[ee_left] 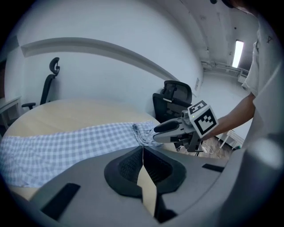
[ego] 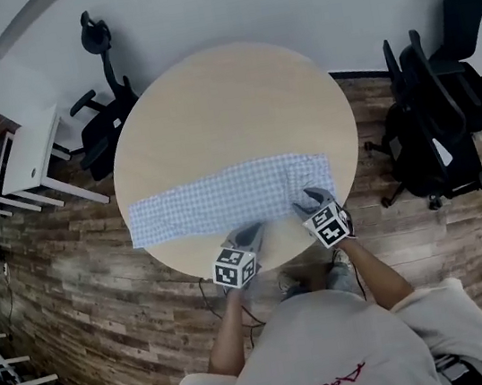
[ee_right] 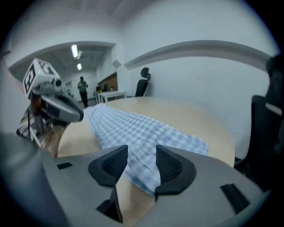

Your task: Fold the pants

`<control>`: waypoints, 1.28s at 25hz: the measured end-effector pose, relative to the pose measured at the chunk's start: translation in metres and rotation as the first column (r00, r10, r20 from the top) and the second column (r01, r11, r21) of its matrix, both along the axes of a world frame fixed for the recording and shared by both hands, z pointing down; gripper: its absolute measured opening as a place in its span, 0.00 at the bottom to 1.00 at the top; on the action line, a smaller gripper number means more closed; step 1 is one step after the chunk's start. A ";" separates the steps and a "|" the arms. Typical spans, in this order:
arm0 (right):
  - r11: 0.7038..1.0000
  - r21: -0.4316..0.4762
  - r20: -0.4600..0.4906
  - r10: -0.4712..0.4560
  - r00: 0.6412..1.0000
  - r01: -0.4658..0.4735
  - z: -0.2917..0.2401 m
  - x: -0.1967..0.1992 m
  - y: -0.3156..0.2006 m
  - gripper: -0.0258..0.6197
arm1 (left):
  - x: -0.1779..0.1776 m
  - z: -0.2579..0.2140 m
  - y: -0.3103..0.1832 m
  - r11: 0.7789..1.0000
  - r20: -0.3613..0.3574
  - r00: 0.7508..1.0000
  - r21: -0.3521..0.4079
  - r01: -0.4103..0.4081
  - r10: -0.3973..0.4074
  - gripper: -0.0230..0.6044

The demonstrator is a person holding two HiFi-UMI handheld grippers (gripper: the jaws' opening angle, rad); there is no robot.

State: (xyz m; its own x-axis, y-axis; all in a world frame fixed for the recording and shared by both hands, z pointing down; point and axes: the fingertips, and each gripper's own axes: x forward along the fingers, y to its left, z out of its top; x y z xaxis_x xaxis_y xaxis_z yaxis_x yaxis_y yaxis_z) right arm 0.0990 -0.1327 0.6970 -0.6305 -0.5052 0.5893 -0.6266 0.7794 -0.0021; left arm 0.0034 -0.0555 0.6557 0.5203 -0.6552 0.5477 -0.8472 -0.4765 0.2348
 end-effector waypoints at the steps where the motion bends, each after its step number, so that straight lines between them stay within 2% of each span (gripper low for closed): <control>1: 0.998 -0.023 0.063 0.059 0.996 -0.057 -0.006 0.009 -0.005 0.33 | 0.009 0.000 -0.005 1.000 -0.002 1.000 0.002 -0.021 0.021 0.09; 4: 0.965 -0.098 0.144 0.254 0.956 -0.242 -0.010 0.051 -0.027 0.34 | 0.035 0.000 -0.016 0.997 -0.008 0.997 0.002 -0.079 0.079 0.09; 7: 0.889 -0.203 0.157 0.443 0.883 -0.410 0.005 0.101 -0.042 0.34 | 0.054 0.002 -0.020 0.992 -0.013 0.992 -0.002 -0.125 0.125 0.09; 9: 0.831 -0.280 0.153 0.534 0.832 -0.481 0.020 0.126 -0.043 0.34 | 0.061 0.004 -0.022 0.990 -0.016 0.990 -0.008 -0.138 0.138 0.09; 11: 0.802 -0.330 0.142 0.564 0.813 -0.499 0.033 0.136 -0.039 0.34 | 0.065 0.004 -0.025 0.990 -0.018 0.990 -0.012 -0.139 0.138 0.09; 17: 0.797 -0.367 0.116 0.551 0.826 -0.480 0.048 0.128 -0.029 0.33 | 0.066 0.006 -0.027 0.992 -0.016 0.992 -0.022 -0.122 0.122 0.09; 19: 0.794 -0.370 0.108 0.553 0.826 -0.483 0.051 0.129 -0.031 0.28 | 0.062 0.006 -0.028 0.994 -0.014 0.994 -0.024 -0.110 0.109 0.09; 21: 0.793 -0.387 0.112 0.547 0.830 -0.470 0.051 0.128 -0.031 0.14 | 0.059 0.007 -0.028 0.995 -0.011 0.995 -0.027 -0.098 0.098 0.09; 22: 0.792 -0.397 0.117 0.544 0.831 -0.463 0.051 0.128 -0.031 0.13 | 0.059 0.007 -0.028 0.995 -0.010 0.996 -0.029 -0.094 0.094 0.09; 26: 0.780 -0.439 0.178 0.563 0.807 -0.447 0.049 0.130 -0.035 0.11 | 0.066 0.006 -0.032 0.995 -0.009 0.996 -0.030 -0.094 0.094 0.09; 32: 0.783 -0.445 0.240 0.572 0.784 -0.434 0.039 0.154 -0.052 0.10 | 0.093 0.006 -0.046 0.993 -0.013 0.994 -0.024 -0.112 0.111 0.09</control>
